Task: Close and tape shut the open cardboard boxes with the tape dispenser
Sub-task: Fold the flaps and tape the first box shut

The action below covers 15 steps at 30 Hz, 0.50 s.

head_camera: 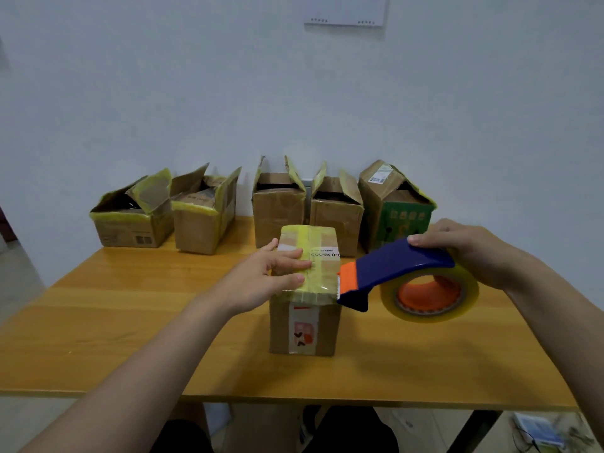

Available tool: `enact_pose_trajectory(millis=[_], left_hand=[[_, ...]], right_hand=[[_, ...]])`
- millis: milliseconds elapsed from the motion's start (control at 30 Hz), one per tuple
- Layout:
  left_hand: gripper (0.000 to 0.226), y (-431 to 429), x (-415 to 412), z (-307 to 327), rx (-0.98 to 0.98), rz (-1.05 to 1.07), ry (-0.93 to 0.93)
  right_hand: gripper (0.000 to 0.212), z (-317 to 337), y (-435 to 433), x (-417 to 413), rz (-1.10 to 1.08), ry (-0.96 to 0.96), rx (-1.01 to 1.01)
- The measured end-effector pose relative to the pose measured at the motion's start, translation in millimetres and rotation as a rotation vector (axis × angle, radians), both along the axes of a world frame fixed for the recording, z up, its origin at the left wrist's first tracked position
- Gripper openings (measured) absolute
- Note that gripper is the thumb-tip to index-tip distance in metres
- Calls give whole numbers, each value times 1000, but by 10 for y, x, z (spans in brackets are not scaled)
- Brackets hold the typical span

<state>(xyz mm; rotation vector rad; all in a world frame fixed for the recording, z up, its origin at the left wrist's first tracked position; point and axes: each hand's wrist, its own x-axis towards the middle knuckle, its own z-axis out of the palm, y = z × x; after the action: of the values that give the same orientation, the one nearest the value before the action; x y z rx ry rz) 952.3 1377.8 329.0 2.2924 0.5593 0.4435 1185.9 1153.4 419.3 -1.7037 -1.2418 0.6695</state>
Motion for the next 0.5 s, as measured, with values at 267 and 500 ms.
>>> enact_pose_trajectory(millis=[267,500], left_hand=[[54,-174,296,245,406,121,211],[55,-75,289,20,136,80,85]], right_hand=[[34,10,-5,-70,-118,-54,16],[47,-34,-22,-50,-94,-25,-22]])
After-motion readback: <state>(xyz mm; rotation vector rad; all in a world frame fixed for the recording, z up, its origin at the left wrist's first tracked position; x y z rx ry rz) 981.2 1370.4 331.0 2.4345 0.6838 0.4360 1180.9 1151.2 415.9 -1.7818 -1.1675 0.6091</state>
